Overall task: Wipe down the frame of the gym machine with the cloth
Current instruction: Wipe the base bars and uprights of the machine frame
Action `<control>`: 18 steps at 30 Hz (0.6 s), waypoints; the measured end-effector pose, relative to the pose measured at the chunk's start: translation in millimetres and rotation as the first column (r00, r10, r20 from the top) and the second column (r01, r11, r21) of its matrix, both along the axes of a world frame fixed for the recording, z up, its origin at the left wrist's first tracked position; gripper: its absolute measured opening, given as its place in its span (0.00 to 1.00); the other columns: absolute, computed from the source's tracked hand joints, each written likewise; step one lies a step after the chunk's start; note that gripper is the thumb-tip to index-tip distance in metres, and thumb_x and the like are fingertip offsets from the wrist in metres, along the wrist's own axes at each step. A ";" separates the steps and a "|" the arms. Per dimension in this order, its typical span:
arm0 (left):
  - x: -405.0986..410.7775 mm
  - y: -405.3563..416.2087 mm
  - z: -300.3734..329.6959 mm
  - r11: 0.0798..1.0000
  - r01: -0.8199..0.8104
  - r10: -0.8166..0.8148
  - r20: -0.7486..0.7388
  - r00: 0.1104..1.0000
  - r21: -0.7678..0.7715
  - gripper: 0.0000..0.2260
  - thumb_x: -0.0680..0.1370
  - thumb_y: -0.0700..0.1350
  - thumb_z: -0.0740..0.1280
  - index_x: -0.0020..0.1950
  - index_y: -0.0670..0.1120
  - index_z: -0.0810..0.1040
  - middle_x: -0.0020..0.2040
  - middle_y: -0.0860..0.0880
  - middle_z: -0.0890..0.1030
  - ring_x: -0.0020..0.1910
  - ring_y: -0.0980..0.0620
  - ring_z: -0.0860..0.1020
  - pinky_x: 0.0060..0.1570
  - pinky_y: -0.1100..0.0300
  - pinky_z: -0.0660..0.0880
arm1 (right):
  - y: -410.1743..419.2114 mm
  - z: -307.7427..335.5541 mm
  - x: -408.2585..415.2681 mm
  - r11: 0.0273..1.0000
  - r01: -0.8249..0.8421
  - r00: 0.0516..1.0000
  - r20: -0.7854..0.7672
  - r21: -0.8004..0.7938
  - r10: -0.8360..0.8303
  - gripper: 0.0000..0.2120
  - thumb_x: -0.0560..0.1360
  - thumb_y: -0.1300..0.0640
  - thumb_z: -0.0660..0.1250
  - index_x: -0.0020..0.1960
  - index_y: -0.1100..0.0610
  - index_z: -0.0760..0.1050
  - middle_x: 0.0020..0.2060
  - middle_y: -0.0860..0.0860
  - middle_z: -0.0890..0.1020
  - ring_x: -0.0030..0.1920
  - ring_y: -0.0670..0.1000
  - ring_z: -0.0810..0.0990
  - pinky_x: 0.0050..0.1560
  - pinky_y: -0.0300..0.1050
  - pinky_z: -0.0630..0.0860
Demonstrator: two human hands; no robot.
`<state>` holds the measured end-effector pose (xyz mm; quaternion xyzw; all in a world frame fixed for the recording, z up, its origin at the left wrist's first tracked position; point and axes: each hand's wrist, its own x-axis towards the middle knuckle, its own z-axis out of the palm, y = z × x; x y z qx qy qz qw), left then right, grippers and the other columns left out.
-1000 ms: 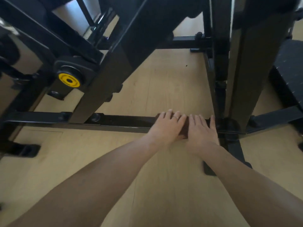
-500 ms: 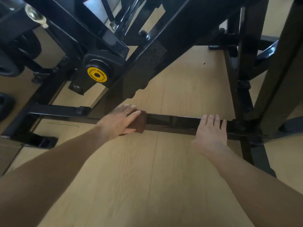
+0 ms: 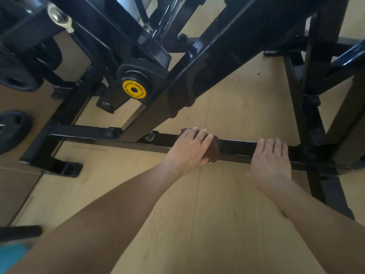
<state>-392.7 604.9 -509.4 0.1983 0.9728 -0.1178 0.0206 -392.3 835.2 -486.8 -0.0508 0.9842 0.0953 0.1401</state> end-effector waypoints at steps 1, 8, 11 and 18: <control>-0.1 -3.2 -0.6 1.000 0.012 -0.012 -0.015 1.000 0.021 0.33 0.78 0.61 0.69 0.72 0.45 0.58 0.71 0.41 0.71 0.69 0.38 0.71 0.68 0.45 0.70 | -0.2 -0.8 0.2 1.000 0.002 1.000 -0.003 0.003 -0.002 0.52 0.75 0.39 0.72 0.81 0.65 0.45 0.79 0.64 0.57 0.81 0.65 0.52 0.81 0.60 0.49; 17.1 -61.3 18.8 0.999 -0.045 0.044 -0.004 0.999 -0.032 0.32 0.79 0.59 0.68 0.78 0.47 0.62 0.77 0.42 0.66 0.75 0.41 0.67 0.72 0.46 0.69 | -0.6 -1.6 -1.9 1.000 0.014 1.000 0.008 -0.025 -0.014 0.52 0.74 0.40 0.72 0.80 0.64 0.46 0.78 0.63 0.57 0.81 0.65 0.52 0.81 0.60 0.49; 23.9 -74.0 20.7 0.990 -0.110 0.111 0.000 0.994 -0.089 0.31 0.81 0.55 0.67 0.79 0.47 0.59 0.78 0.42 0.63 0.76 0.40 0.64 0.73 0.46 0.67 | -2.8 -0.3 -2.9 1.000 0.028 0.999 0.031 -0.012 -0.028 0.51 0.75 0.41 0.70 0.80 0.66 0.44 0.79 0.65 0.55 0.81 0.66 0.50 0.81 0.61 0.48; 18.7 -2.0 24.0 0.978 -0.072 0.079 0.027 0.997 -0.194 0.38 0.77 0.51 0.73 0.79 0.43 0.56 0.78 0.39 0.64 0.75 0.36 0.66 0.75 0.44 0.63 | 2.1 -0.4 -3.1 1.000 -0.007 1.000 0.026 -0.001 0.007 0.49 0.76 0.43 0.70 0.81 0.65 0.44 0.79 0.64 0.55 0.81 0.65 0.51 0.82 0.59 0.47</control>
